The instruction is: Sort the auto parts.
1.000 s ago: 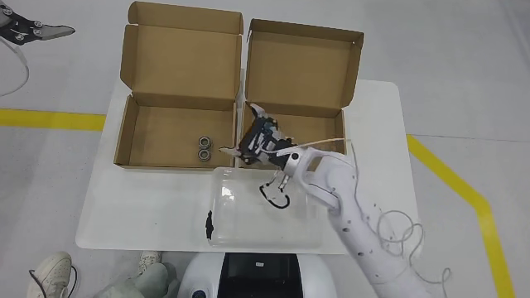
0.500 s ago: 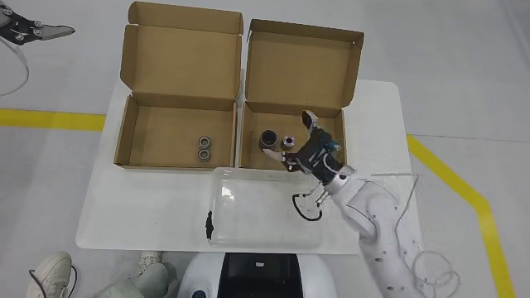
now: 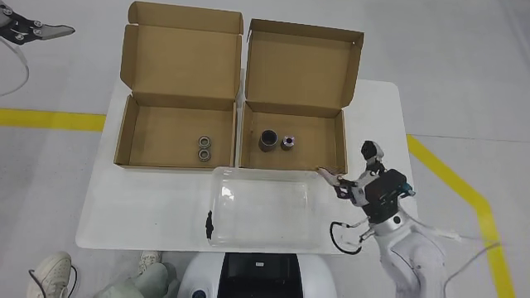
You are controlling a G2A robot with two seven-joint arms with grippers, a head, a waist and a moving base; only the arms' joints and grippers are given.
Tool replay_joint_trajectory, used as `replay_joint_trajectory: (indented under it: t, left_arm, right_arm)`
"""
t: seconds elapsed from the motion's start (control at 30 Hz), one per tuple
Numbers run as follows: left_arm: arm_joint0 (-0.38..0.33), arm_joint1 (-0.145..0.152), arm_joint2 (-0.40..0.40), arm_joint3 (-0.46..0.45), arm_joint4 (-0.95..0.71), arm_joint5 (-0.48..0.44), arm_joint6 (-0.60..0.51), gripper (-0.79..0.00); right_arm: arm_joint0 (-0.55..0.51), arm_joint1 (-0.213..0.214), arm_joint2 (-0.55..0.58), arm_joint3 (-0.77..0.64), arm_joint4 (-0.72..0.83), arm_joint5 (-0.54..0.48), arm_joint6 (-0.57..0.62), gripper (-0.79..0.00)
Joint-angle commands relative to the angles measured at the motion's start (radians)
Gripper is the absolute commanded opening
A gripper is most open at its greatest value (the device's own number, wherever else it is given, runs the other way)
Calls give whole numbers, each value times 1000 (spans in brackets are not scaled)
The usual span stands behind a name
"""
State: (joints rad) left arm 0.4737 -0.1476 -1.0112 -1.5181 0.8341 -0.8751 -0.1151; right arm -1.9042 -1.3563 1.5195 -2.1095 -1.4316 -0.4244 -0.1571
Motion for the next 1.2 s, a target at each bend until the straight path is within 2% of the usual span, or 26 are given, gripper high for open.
replay_joint_trajectory:
  t: [0.0, 0.47, 0.57, 1.17]
  left_arm:
    - [0, 0, 0, 0, 0, 0, 0, 0]
    - [0, 0, 0, 0, 0, 0, 0, 0]
    - [0, 0, 0, 0, 0, 0, 0, 0]
    - [0, 0, 0, 0, 0, 0, 0, 0]
  right_arm:
    - [-52, 2, 19, -25, 1, 26, -18, 0]
    - [-300, 6, 61, -172, -35, 184, -87, 0]
    - [-321, 6, 58, -183, -35, 218, -81, 0]
    - [-322, 6, 56, -187, -36, 219, -82, 0]
